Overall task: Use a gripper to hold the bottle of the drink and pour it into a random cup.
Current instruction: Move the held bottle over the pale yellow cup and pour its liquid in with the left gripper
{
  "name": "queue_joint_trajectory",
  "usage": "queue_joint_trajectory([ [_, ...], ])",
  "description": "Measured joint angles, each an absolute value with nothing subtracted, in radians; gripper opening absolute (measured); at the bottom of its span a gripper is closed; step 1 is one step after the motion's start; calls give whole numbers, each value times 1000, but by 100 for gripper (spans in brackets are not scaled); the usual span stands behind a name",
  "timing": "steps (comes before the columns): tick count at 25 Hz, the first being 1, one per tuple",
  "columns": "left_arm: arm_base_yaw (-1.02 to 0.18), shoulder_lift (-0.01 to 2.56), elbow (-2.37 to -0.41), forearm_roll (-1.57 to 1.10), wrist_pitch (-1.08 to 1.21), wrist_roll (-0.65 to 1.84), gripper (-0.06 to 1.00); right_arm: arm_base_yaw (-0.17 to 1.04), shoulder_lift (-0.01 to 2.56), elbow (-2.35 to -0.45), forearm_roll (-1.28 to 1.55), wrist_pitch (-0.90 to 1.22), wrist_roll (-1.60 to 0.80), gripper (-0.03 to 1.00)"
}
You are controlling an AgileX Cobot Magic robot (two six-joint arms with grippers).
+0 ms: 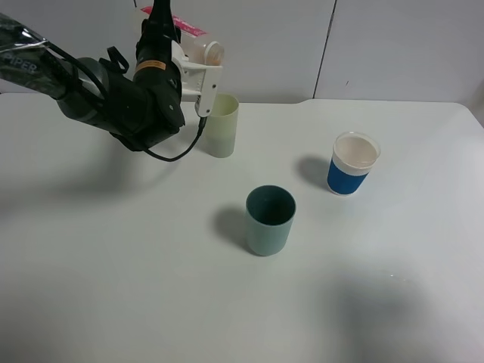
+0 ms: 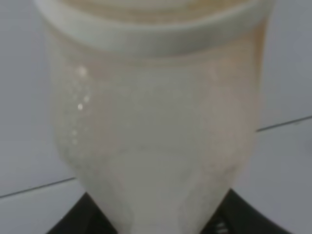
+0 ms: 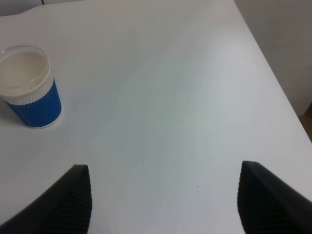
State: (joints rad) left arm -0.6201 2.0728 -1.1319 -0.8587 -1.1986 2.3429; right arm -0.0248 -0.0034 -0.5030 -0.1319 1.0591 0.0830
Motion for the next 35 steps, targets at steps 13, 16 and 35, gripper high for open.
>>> queue_joint_trajectory([
  [13,-620,2073,-1132,-851,-1199,2358,36,-25,-3,-503,-132,1059,83,63],
  [16,-620,2073,-1132,-832,-1199,2363,36,-25,-3,-503,-132,1059,83,63],
  [35,-620,2073,-1132,-792,-1199,2406,36,-25,-3,-503,-132,1059,83,63],
])
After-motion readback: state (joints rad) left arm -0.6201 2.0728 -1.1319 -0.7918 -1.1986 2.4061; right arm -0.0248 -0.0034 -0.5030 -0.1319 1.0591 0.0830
